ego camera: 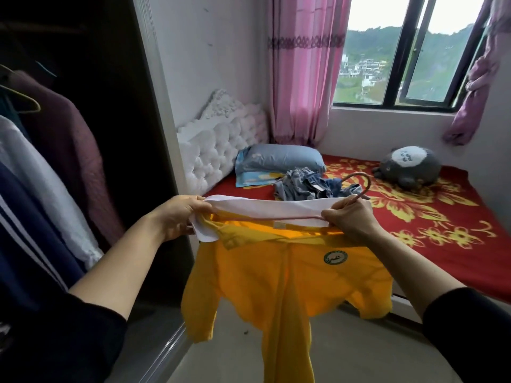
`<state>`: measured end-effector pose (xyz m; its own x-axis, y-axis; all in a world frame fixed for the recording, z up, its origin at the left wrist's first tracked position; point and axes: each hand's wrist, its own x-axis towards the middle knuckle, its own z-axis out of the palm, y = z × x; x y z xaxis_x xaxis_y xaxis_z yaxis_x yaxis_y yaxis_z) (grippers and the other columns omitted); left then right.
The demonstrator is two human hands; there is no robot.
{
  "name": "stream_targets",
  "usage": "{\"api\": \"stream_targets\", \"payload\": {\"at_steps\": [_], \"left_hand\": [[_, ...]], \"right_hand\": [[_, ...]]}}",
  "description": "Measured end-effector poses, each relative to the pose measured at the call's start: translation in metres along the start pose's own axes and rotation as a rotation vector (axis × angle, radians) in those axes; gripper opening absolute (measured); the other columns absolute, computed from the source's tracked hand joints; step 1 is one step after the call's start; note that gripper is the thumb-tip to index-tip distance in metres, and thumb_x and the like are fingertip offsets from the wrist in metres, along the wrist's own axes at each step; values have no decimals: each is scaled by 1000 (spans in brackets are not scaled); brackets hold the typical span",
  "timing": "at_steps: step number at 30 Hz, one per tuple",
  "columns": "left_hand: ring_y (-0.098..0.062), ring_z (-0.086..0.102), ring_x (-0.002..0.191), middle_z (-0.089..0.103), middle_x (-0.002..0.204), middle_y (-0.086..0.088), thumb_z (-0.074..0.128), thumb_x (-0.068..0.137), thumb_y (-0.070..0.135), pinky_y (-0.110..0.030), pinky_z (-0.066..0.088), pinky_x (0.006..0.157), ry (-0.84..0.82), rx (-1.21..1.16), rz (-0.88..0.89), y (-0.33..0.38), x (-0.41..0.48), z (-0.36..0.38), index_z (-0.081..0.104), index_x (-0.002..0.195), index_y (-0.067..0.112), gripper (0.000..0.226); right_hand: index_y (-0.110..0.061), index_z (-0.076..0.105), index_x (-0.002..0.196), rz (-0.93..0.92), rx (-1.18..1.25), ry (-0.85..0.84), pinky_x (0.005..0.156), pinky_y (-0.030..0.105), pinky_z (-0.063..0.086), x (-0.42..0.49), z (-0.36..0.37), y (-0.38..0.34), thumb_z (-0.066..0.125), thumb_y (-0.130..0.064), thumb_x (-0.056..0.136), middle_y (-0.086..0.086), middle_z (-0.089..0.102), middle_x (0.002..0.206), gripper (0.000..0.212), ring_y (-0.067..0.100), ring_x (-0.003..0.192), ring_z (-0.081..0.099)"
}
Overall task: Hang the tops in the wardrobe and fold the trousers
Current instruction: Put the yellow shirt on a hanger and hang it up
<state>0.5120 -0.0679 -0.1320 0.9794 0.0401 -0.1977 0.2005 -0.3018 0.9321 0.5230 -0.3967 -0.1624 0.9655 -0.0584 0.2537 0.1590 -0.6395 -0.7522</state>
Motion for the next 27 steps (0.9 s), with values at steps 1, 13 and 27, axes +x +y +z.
{"api": "stream_targets", "payload": {"at_steps": [1,13,27], "left_hand": [[-23,62,82,64,89,-12,68,82,14,-29,49,62,-9,-8,17,2,-1,1,66,100,7,19],[-14,61,90,61,102,0,68,82,33,-34,57,75,219,217,339,-16,-8,70,56,117,24,37],[-22,62,91,66,97,-5,37,101,30,-37,51,79,119,917,447,-55,6,134,63,97,15,30]], "right_hand": [[-5,58,47,-25,-22,-39,47,17,38,-1,2,-2,66,-8,76,2,51,45,31,3,39,41],[-13,56,72,-22,71,-322,38,11,37,18,18,-75,55,-28,97,-2,55,61,29,7,50,49],[-3,64,97,-260,-85,-423,58,17,50,50,16,-147,64,-15,90,-1,65,77,14,10,68,65]]}}
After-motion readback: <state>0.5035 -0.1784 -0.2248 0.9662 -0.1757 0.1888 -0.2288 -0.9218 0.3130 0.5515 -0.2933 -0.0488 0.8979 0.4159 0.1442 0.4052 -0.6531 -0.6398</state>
